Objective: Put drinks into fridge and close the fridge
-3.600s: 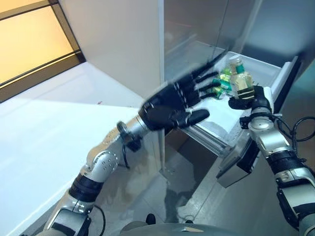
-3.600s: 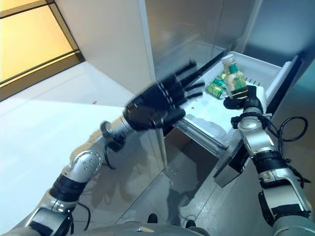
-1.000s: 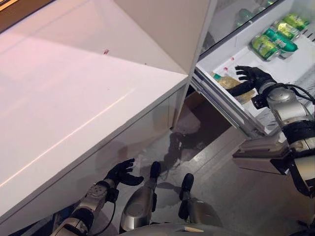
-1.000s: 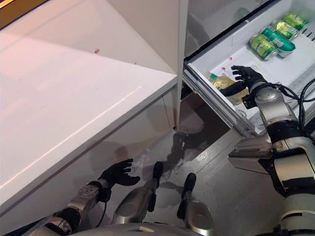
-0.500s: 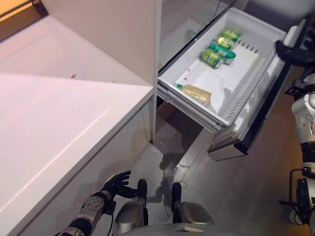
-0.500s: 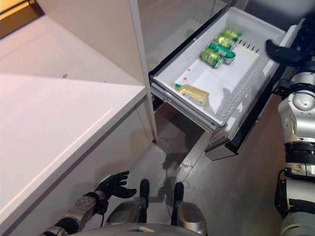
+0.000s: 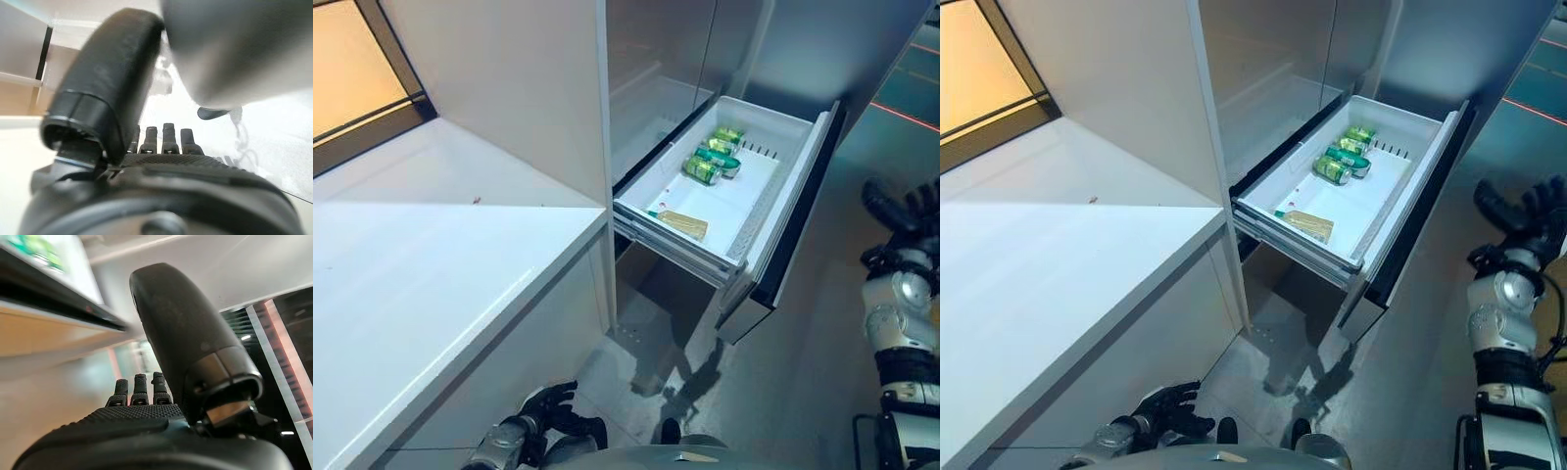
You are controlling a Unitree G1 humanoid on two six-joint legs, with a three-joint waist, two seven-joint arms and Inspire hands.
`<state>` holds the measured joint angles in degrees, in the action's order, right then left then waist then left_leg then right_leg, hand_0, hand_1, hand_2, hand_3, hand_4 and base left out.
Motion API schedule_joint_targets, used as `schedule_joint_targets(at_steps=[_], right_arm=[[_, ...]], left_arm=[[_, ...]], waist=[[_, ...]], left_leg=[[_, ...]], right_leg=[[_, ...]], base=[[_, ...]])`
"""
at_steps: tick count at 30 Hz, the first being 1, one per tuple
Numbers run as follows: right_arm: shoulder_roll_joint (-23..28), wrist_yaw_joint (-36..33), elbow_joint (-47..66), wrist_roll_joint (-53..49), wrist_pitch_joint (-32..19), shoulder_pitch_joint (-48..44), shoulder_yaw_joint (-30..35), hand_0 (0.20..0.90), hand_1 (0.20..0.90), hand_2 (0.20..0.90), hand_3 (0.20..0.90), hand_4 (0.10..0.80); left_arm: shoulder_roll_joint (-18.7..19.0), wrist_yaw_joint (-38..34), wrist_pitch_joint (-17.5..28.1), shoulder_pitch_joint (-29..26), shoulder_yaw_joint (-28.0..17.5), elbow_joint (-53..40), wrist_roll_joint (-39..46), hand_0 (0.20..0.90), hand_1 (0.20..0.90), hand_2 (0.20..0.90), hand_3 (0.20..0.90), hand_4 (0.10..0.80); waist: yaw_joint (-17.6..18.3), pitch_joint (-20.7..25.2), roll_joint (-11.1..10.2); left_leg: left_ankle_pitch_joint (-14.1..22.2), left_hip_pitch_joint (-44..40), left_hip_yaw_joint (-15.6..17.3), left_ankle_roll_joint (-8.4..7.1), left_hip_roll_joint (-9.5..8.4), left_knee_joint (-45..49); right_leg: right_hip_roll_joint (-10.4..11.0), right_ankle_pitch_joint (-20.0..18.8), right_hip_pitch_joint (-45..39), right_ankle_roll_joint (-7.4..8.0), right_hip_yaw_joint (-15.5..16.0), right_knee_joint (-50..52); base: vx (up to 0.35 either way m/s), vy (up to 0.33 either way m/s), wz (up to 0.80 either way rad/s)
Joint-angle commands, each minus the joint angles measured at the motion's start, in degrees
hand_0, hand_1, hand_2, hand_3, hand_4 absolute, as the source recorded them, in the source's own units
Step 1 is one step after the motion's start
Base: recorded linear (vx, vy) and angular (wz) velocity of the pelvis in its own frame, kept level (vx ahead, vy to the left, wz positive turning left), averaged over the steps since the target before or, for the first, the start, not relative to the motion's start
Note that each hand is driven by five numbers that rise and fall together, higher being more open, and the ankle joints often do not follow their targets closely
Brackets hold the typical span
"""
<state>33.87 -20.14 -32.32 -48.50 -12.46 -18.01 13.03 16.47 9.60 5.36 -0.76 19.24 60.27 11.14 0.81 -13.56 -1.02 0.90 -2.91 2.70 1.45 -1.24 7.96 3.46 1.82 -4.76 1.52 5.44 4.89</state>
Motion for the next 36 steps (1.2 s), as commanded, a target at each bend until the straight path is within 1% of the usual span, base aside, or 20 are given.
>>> schedule_joint_targets(at_steps=[1,2,6,10,11,13,16,20,22,24,25,29,34,36], right_arm=[[3.5,4.6,5.2,-1.4,-6.8,-7.0,2.1,0.900,0.900,0.900,0.900,0.800],[3.7,4.5,5.0,-1.5,-7.0,-8.0,1.7,0.900,0.900,0.900,0.900,0.800],[3.6,7.3,5.6,-2.7,-5.8,-10.9,-0.2,0.900,0.900,0.900,0.900,0.800],[3.7,11.0,6.3,-3.9,-4.3,-12.3,-1.6,0.900,0.900,0.900,0.900,0.800],[3.6,12.0,6.4,-3.8,-4.1,-12.5,-1.9,0.900,0.900,0.900,0.900,0.800],[3.5,15.1,7.2,-4.3,-3.0,-13.4,-3.3,0.900,0.900,0.900,0.900,0.800],[3.5,18.6,9.4,-2.2,-2.4,-14.3,-5.4,0.900,0.900,0.900,0.900,0.800],[3.5,25.6,16.6,2.8,-0.4,-16.0,-10.3,0.900,0.900,0.900,0.900,0.800],[3.8,29.3,20.4,4.9,0.2,-16.6,-13.0,0.900,0.900,0.900,0.900,0.800],[3.7,30.6,22.6,6.5,0.6,-17.2,-14.4,0.900,0.900,0.900,0.900,0.800],[3.8,32.7,24.3,9.3,-0.1,-18.6,-16.4,0.900,0.900,0.900,0.900,0.800],[2.1,37.2,31.4,12.8,-0.3,-20.7,-20.9,0.900,0.900,0.900,0.900,0.800],[0.1,39.0,35.8,14.9,-0.3,-22.5,-23.0,0.900,0.900,0.900,0.900,0.800],[-0.9,38.3,37.2,15.5,0.0,-23.1,-23.4,0.900,0.900,0.900,0.900,0.800]], left_arm=[[0.9,-1.2,0.6,-0.7,2.0,-0.4,-1.0,0.900,0.900,0.900,0.900,0.800],[0.9,-1.7,0.4,-1.2,1.9,-0.8,-0.6,0.900,0.900,0.900,0.900,0.800],[0.3,-3.5,0.4,-2.2,1.5,-1.7,0.6,0.900,0.900,0.900,0.900,0.800],[-0.1,-4.7,0.8,-2.6,1.7,-2.7,1.0,0.900,0.900,0.900,0.900,0.800],[-0.2,-4.9,0.9,-2.7,1.8,-2.9,1.2,0.900,0.900,0.900,0.900,0.800],[-0.1,-5.2,1.3,-3.1,2.0,-3.7,1.3,0.900,0.900,0.900,0.900,0.800],[-0.1,-5.3,1.8,-3.8,2.3,-4.5,1.2,0.900,0.900,0.900,0.900,0.800],[0.0,-5.4,2.1,-4.4,1.9,-5.3,1.5,0.900,0.900,0.900,0.900,0.800],[0.0,-4.9,2.3,-4.1,1.5,-5.2,1.5,0.900,0.900,0.900,0.900,0.800],[0.1,-4.6,2.6,-3.6,1.4,-5.2,1.1,0.900,0.900,0.900,0.900,0.800],[0.0,-4.4,2.9,-3.1,1.4,-4.9,0.7,0.900,0.900,0.900,0.900,0.800],[0.2,-3.9,3.8,-2.0,1.3,-4.1,-0.4,0.900,0.900,0.900,0.900,0.800],[0.4,-3.8,4.6,-0.9,1.4,-3.7,-1.2,0.900,0.900,0.900,0.900,0.800],[0.7,-3.9,4.1,-0.7,1.0,-3.8,-1.2,0.900,0.900,0.900,0.900,0.800]], waist=[[-2.8,-2.2,-2.3],[-2.9,-3.3,-2.2],[-2.7,-6.9,-1.7],[-2.5,-8.7,-1.6],[-2.5,-9.0,-1.5],[-2.6,-9.9,-1.5],[-2.6,-10.6,-1.6],[-2.6,-11.1,-1.8],[-2.7,-11.0,-2.0],[-2.9,-10.9,-2.0],[-3.2,-10.8,-2.1],[-3.8,-10.7,-1.9],[-4.2,-10.3,-1.4],[-4.5,-9.9,-1.1]], left_leg=[[15.6,7.4,-0.6,3.49,-2.88,19.8],[16.3,9.4,-0.7,3.83,-2.98,22.3],[18.5,16.3,-0.4,4.97,-3.51,30.6],[19.3,20.6,-0.4,5.49,-3.96,35.0],[19.9,21.3,-0.4,5.55,-3.97,36.1],[19.8,23.4,-0.4,5.67,-4.07,37.6],[19.6,25.7,-0.3,5.73,-4.15,39.0],[19.1,28.0,-0.2,5.68,-4.29,40.4],[19.1,28.1,-0.2,5.51,-4.35,40.6],[19.1,28.1,-0.2,5.45,-4.47,40.8],[19.0,28.0,-0.3,5.40,-4.62,40.7],[18.0,26.8,-0.5,5.30,-4.91,38.7],[16.7,24.2,-0.7,5.09,-5.38,35.3],[15.8,22.7,-0.9,4.88,-5.51,32.8]], right_leg=[[3.0,4.6,7.0,-1.04,-1.8,14.7],[3.1,5.1,8.9,-1.34,-1.8,17.0],[3.3,7.5,16.5,-2.69,-2.1,26.4],[2.9,8.8,21.5,-3.43,-2.6,31.8],[2.8,9.5,22.4,-3.49,-2.7,33.1],[2.4,9.7,24.8,-3.62,-2.9,35.1],[2.1,9.6,27.1,-3.70,-2.9,36.6],[1.5,9.5,29.6,-3.80,-2.8,38.1],[1.5,9.5,29.8,-3.76,-2.8,38.5],[1.6,9.5,29.9,-3.71,-2.7,38.6],[1.7,9.4,29.8,-3.56,-2.7,38.6],[2.2,8.5,29.0,-2.96,-2.7,37.6],[2.8,7.3,27.0,-1.93,-3.1,35.2],[3.1,6.4,25.7,-1.22,-3.2,33.3]], base=[[-0.132,0.002,0.00],[-0.185,0.016,0.03],[-0.147,0.060,0.06],[-0.060,0.071,-0.08],[-0.067,0.064,-0.09],[-0.068,0.045,-0.09],[-0.059,0.028,-0.08],[-0.037,0.027,-0.08],[0.029,0.045,-0.07],[0.033,0.048,-0.07],[0.039,0.057,-0.08],[0.053,0.075,-0.04],[0.058,0.068,0.03],[0.042,0.054,0.09]])
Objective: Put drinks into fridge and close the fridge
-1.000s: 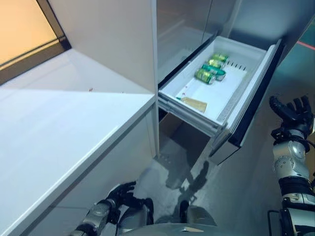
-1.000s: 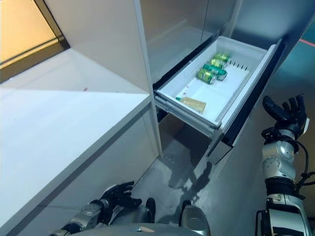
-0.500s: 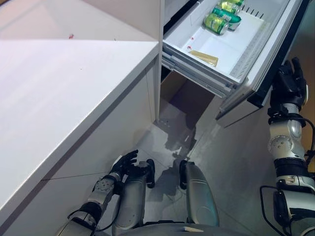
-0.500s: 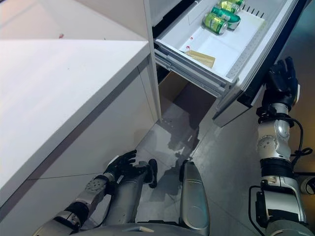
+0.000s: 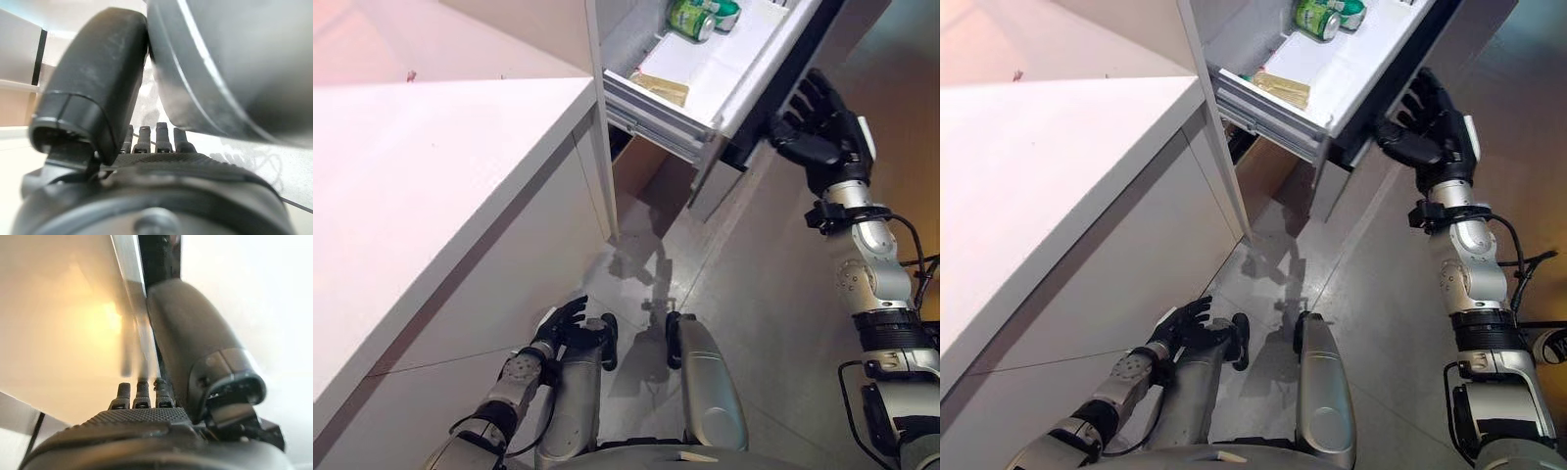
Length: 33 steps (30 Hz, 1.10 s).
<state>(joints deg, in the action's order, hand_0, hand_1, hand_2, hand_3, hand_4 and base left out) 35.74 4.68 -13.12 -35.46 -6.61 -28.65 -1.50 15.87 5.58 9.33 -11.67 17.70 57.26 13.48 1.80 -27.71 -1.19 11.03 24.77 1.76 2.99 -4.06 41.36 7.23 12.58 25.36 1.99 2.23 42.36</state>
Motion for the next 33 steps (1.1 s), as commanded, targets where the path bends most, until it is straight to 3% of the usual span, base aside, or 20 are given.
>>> schedule_joint_targets(at_steps=[1,9,14,18,26,33], right_arm=[[-2.9,13.1,18.3,2.9,-5.9,-12.6,-8.9,0.900,0.900,0.900,0.900,0.800],[-3.0,6.9,18.4,2.7,-6.5,-12.0,-7.0,0.900,0.900,0.900,0.900,0.800],[-2.6,3.4,17.3,4.1,-7.9,-11.6,-5.7,0.900,0.900,0.900,0.900,0.800],[-1.1,-4.4,17.0,10.2,-10.2,-11.1,-3.5,0.900,0.900,0.900,0.900,0.800],[9.1,-24.5,26.4,38.3,-13.1,-6.2,2.9,0.900,0.900,0.900,0.900,0.800],[14.1,-28.4,27.7,36.2,-10.1,-3.6,4.9,0.900,0.900,0.900,0.900,0.800]], left_arm=[[1.5,0.0,0.1,10.3,2.3,-0.6,-3.6,0.900,0.900,0.900,0.900,0.800],[3.6,0.6,-0.5,10.7,0.8,0.3,-4.0,0.900,0.900,0.900,0.900,0.800],[3.6,1.0,-1.1,10.4,0.9,0.5,-4.5,0.900,0.900,0.900,0.900,0.800],[2.9,1.0,-0.8,11.1,1.0,0.9,-4.7,0.900,0.900,0.900,0.900,0.800],[0.9,-0.3,-0.7,12.7,-0.7,3.1,-4.4,0.900,0.900,0.900,0.900,0.800],[0.2,-0.9,-1.4,12.8,-2.8,5.5,-4.3,0.900,0.900,0.900,0.900,0.800]], waist=[[-5.6,4.7,-0.9],[-5.9,8.0,-1.0],[-5.7,10.2,-1.0],[-5.3,12.4,-1.2],[-3.5,17.1,-1.7],[-2.4,21.0,-2.3]], left_leg=[[4.9,-5.5,0.0,3.26,-2.74,-2.0],[0.5,-12.3,-1.1,2.29,-2.09,-13.3],[-2.3,-16.4,-1.7,1.34,-1.54,-20.4],[-3.9,-19.3,-1.1,0.48,-0.96,-25.2],[-6.9,-25.0,0.3,-1.49,1.20,-35.4],[-8.7,-27.2,2.5,-3.31,3.18,-40.4]], right_leg=[[-0.4,-5.1,-4.8,-1.36,0.1,-5.4],[0.7,-8.7,-11.0,1.07,1.2,-15.5],[0.2,-10.1,-15.1,1.38,2.3,-22.6],[-0.7,-11.1,-18.5,1.32,3.1,-28.0],[-3.4,-12.8,-24.4,0.98,3.0,-37.6],[-5.1,-14.4,-26.9,0.78,3.6,-43.7]], base=[[0.019,0.023,0.07],[0.012,-0.027,0.14],[-0.030,-0.066,0.11],[-0.034,-0.069,0.06],[-0.045,-0.078,-0.04],[-0.085,-0.106,-0.10]])
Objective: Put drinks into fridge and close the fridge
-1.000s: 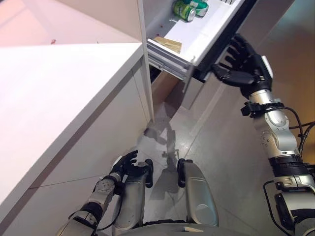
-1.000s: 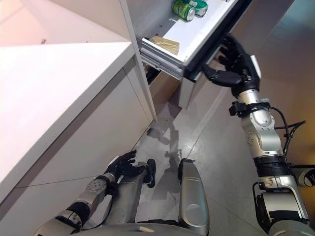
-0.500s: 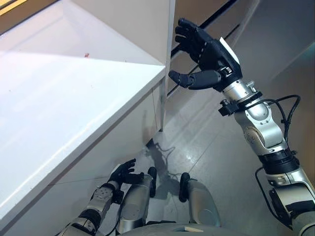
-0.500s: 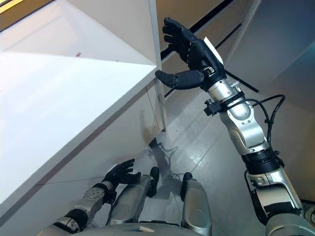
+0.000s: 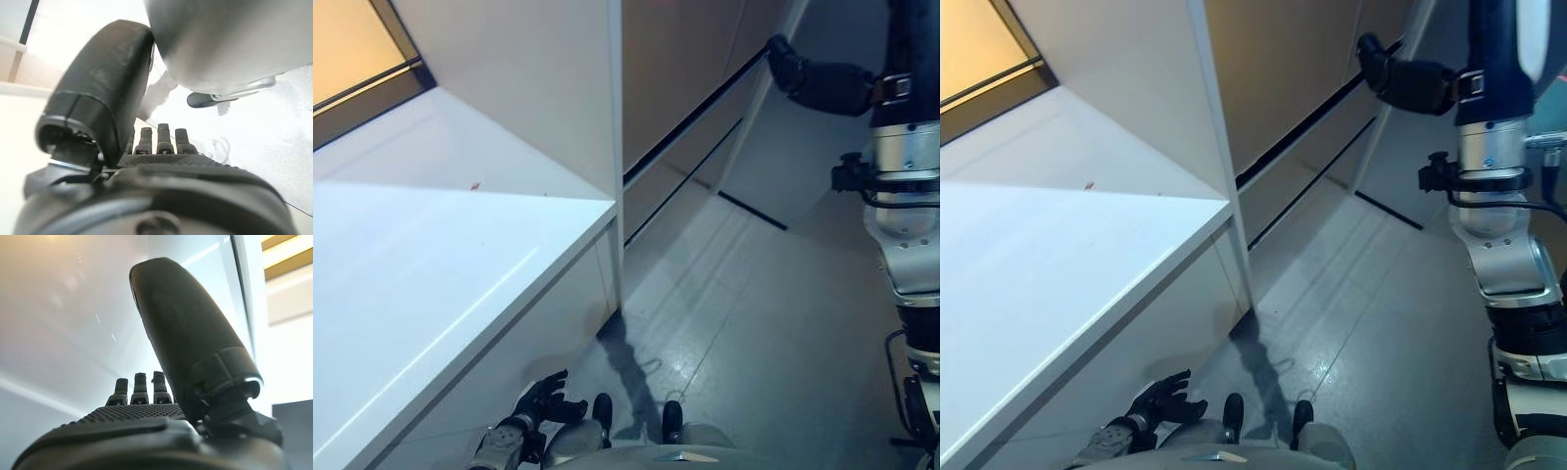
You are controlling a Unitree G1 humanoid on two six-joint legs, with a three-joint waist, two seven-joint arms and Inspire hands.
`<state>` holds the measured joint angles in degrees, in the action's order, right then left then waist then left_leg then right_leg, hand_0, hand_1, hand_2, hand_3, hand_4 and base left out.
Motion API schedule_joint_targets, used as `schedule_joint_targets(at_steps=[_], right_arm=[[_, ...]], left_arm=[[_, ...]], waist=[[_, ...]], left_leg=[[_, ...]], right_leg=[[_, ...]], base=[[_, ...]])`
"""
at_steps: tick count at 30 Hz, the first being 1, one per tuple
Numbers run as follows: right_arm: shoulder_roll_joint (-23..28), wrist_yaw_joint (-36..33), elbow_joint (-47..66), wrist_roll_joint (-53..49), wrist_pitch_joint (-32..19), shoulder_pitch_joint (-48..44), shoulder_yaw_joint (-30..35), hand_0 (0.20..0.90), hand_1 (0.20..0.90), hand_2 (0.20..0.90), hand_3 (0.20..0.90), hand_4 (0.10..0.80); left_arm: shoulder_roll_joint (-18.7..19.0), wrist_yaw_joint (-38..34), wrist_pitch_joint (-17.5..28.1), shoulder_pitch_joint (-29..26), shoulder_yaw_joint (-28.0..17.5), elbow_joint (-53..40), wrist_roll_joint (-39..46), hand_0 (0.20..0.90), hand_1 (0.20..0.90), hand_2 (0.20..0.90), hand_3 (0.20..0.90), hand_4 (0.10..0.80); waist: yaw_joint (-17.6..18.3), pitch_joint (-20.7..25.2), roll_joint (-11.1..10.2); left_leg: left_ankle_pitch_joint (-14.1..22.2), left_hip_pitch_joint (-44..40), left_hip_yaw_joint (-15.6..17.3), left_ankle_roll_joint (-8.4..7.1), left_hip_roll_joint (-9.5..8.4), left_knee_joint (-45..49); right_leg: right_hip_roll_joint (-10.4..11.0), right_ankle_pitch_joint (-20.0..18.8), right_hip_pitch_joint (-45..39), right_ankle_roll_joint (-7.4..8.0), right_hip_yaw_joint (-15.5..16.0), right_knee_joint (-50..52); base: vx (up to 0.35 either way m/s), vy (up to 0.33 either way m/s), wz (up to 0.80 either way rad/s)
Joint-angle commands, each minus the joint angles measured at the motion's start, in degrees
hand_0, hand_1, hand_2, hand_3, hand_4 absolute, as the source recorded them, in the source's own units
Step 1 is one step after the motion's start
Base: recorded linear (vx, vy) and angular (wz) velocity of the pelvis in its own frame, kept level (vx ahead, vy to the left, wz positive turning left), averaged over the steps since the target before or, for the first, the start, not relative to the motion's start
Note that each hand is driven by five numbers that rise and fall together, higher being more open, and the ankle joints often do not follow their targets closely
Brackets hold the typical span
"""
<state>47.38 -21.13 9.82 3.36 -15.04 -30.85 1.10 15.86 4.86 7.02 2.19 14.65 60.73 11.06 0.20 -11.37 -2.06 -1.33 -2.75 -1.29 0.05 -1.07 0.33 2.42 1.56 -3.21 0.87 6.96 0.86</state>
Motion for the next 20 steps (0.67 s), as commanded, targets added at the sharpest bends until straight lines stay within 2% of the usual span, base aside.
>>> schedule_joint_targets(at_steps=[1,3,4,9,13,14,16,18,20], right_arm=[[1.9,-2.2,4.1,-6.1,-1.0,-0.8,2.3,0.900,0.900,0.900,0.900,0.800],[0.5,-1.1,2.7,-9.8,-0.5,0.6,2.6,0.900,0.900,0.900,0.900,0.800],[-1.2,0.2,1.2,-15.0,-0.3,2.1,2.7,0.900,0.900,0.900,0.900,0.800],[-12.1,10.1,-8.6,-32.4,-0.1,11.2,3.0,0.900,0.900,0.900,0.900,0.800],[-17.6,14.5,-16.9,-33.6,0.2,17.5,2.5,0.900,0.900,0.900,0.900,0.800],[-18.5,14.5,-18.4,-33.7,3.2,18.6,2.4,0.900,0.900,0.900,0.900,0.800],[-20.7,16.8,-25.9,-35.3,3.2,21.1,0.6,0.900,0.900,0.900,0.900,0.800],[-22.7,17.4,-31.6,-35.8,6.4,22.9,-1.0,0.900,0.900,0.900,0.900,0.800],[-25.7,19.0,-41.8,-36.9,9.3,25.0,-4.7,0.900,0.900,0.900,0.900,0.800]], left_arm=[[0.0,-0.2,0.6,-1.0,-0.1,2.4,-1.5,0.900,0.900,0.900,0.900,0.800],[-0.2,-0.1,0.2,-1.0,-0.6,2.4,-1.2,0.900,0.900,0.900,0.900,0.800],[-0.3,0.1,0.1,-1.1,-0.9,2.5,-0.7,0.900,0.900,0.900,0.900,0.800],[-1.3,0.9,-0.2,-1.3,-1.1,2.7,-0.3,0.900,0.900,0.900,0.900,0.800],[-2.0,0.9,-0.1,-0.7,-0.6,2.1,-0.1,0.900,0.900,0.900,0.900,0.800],[-2.1,1.0,0.0,-0.6,-0.5,2.0,-0.2,0.900,0.900,0.900,0.900,0.800],[-2.2,0.8,-0.2,-0.7,0.1,2.0,0.7,0.900,0.900,0.900,0.900,0.800],[-2.2,1.0,-0.5,-1.0,0.4,2.2,1.4,0.900,0.900,0.900,0.900,0.800],[-2.2,1.0,-0.8,-1.5,0.9,2.5,2.3,0.900,0.900,0.900,0.900,0.800]], waist=[[-0.6,5.2,-1.5],[-0.3,5.8,-1.4],[-0.1,6.2,-1.2],[1.1,6.8,-0.5],[1.6,7.1,-0.1],[1.7,7.1,0.0],[1.8,7.3,0.2],[1.9,7.3,0.4],[2.1,7.3,0.6]], left_leg=[[3.4,0.0,6.2,-0.71,0.71,-0.1],[2.9,-0.4,6.7,-1.17,1.22,-0.7],[2.7,-0.6,7.0,-1.38,1.55,-1.2],[2.2,-1.1,8.2,-2.06,2.41,-1.4],[2.4,-1.2,8.4,-2.08,2.52,-0.7],[2.6,-1.3,8.4,-2.09,2.51,-0.6],[2.5,-1.6,8.4,-2.11,2.58,-0.8],[2.4,-1.8,8.5,-2.18,2.59,-1.1],[2.2,-2.2,8.4,-2.21,2.61,-1.6]], right_leg=[[-0.6,-3.4,1.3,1.78,-0.9,-2.8],[-1.0,-3.5,0.7,1.59,-0.8,-3.6],[-1.2,-3.5,0.4,1.43,-0.8,-3.9],[-1.4,-3.0,-0.3,0.88,-0.2,-4.1],[-1.4,-2.7,-0.6,0.64,0.1,-4.1],[-1.4,-2.7,-0.7,0.61,0.1,-4.1],[-1.5,-2.6,-1.0,0.57,0.1,-4.3],[-1.4,-2.5,-1.2,0.57,0.2,-4.4],[-1.4,-2.3,-1.5,0.49,0.3,-4.2]], base=[[-0.052,-0.095,-0.11],[-0.049,-0.098,-0.15],[-0.051,-0.102,-0.10],[-0.033,-0.071,0.00],[-0.007,-0.035,0.02],[0.003,-0.027,0.06],[0.004,-0.014,0.06],[0.000,0.000,0.00],[0.006,0.010,-0.04]])
